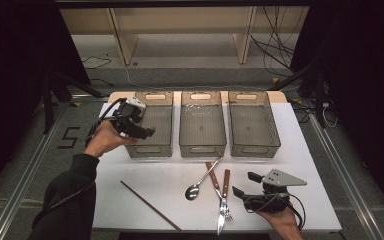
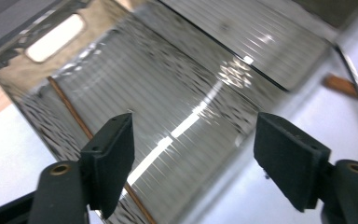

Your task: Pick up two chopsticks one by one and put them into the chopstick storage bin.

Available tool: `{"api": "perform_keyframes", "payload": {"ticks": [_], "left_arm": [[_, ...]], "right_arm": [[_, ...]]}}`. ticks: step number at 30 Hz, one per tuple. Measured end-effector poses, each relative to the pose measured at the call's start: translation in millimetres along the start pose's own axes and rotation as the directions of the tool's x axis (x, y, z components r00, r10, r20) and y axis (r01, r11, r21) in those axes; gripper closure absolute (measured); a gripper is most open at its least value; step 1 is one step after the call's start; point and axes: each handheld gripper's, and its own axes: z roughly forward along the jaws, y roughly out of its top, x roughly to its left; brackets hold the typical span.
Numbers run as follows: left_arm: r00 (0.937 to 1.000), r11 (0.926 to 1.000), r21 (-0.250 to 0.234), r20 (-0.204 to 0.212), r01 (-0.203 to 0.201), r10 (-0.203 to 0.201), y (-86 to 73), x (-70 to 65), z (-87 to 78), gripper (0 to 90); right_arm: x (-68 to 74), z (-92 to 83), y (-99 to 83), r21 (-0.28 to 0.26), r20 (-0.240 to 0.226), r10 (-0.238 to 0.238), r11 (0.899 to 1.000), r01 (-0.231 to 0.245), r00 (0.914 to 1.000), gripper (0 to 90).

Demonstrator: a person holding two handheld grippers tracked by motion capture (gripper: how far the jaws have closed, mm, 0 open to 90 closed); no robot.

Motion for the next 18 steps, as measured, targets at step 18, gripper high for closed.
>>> {"api": "perform_keyframes", "payload": {"ticks": [18], "left_arm": [[0.9321,0.9249,0.15,0.156,-0.349,0.327,-54.9,-75.6,-5.5,17.7]], "right_arm": [[0.0,-0.6,0.4,-0.001,-0.001,-0.001,1.0,0.001,1.0,24.6]]}}
